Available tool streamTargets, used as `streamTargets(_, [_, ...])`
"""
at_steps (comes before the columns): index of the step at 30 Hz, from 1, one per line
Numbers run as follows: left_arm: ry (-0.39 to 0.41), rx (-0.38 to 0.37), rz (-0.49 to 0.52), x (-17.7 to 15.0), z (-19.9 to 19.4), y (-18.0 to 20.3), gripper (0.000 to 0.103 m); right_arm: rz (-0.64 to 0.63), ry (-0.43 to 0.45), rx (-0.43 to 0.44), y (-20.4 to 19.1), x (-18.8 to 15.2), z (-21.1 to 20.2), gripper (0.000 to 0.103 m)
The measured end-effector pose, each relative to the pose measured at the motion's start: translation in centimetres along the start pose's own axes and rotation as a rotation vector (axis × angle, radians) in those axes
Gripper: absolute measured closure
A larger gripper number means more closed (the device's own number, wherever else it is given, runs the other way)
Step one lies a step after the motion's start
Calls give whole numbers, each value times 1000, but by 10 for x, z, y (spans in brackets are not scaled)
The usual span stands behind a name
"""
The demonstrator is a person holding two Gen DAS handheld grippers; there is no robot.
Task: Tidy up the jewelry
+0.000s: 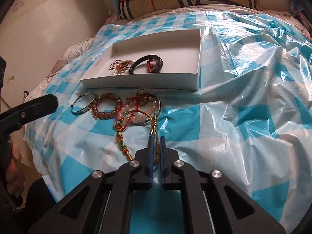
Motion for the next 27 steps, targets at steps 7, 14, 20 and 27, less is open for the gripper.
streamTargets(7, [-50, 12, 120, -7, 36, 37, 18, 149, 122, 48, 33, -12, -73, 98])
streamTargets(14, [-133, 96, 175, -6, 76, 48, 61, 166, 121, 76, 28, -16, -80, 98])
streamTargets(20, [-163, 63, 164, -9, 74, 42, 103, 153, 127, 117, 9, -17, -79, 98])
streamTargets(27, [-127, -21, 121, -14, 31, 35, 103, 86, 93, 41, 4, -21, -77, 93])
Point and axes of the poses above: each gripper's, at about its wrist camera, not at the fingertips, and z roughly the way its jaws point, y to its right, x to its top, the point moved 6 cm from there along z, roughly the way its jaws point
